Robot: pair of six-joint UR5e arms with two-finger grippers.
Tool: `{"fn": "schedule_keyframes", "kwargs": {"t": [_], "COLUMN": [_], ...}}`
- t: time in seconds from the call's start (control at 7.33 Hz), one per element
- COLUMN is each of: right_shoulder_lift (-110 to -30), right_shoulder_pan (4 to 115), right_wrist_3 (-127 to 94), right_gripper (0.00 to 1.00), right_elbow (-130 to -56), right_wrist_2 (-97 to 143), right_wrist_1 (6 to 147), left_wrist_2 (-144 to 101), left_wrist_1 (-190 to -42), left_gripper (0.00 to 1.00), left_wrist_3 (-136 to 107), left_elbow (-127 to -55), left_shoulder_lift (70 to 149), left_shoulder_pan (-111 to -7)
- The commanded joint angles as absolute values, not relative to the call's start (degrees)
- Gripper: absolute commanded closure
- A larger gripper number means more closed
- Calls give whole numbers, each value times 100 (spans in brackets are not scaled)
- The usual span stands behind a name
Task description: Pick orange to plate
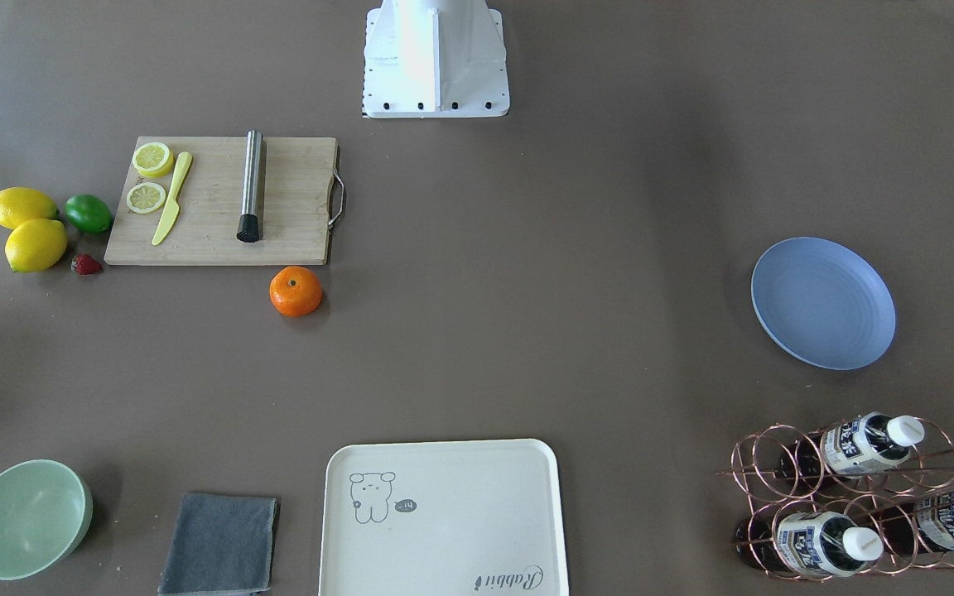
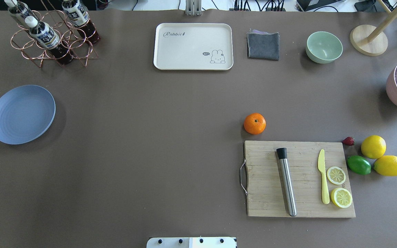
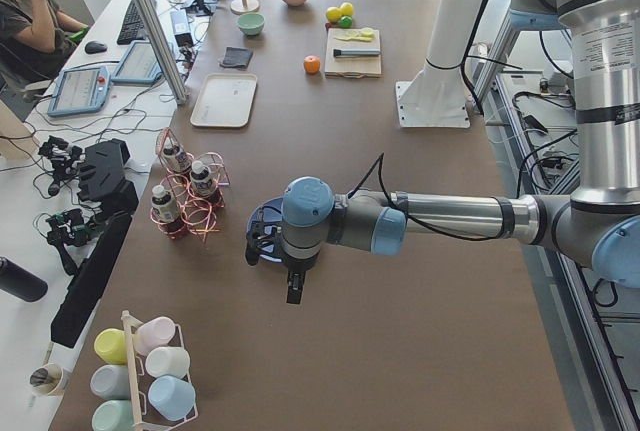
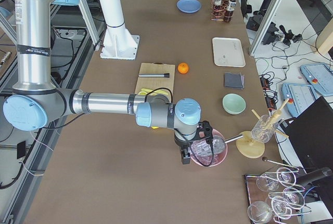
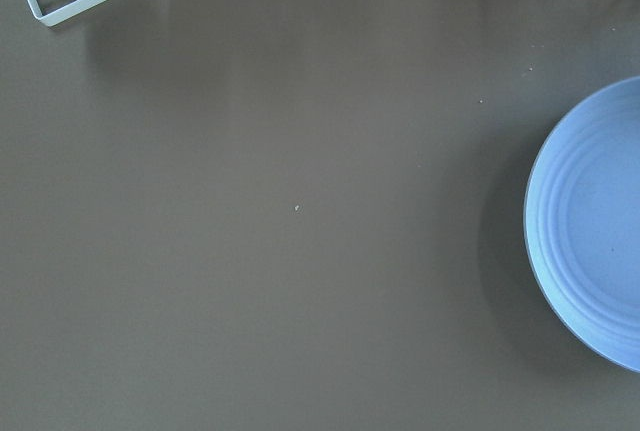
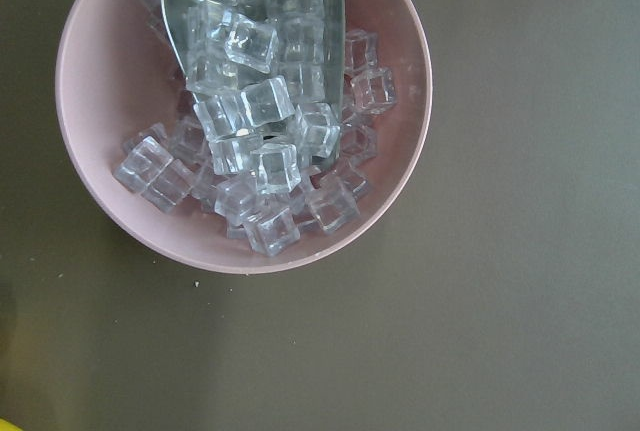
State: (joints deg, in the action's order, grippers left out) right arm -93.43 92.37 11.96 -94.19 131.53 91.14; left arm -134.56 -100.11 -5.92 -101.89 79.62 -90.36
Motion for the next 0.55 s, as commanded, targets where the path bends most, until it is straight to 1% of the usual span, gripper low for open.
{"fn": "schedule_keyframes", "kwargs": {"t": [0.0,0.41], "right_shoulder_lift": [-9343,-9343], "right_shoulder_pan": [9237,9237], "right_wrist_3": [1195,1195], "right_gripper": [0,0], "right_elbow": [-9422,-9422], "right_wrist_2": [13157,13157], "right_wrist_1": [9114,9114], "left_wrist_2": [-13456,-13456], "left_wrist_1": [-10403,-10398], "left_gripper": [2,2], "left_wrist_3": [-615,-650], "left_elbow": [-10178,-10169], "left_shoulder_lift": [7780,7761], "left_shoulder_pan": [-9035,-8983]}}
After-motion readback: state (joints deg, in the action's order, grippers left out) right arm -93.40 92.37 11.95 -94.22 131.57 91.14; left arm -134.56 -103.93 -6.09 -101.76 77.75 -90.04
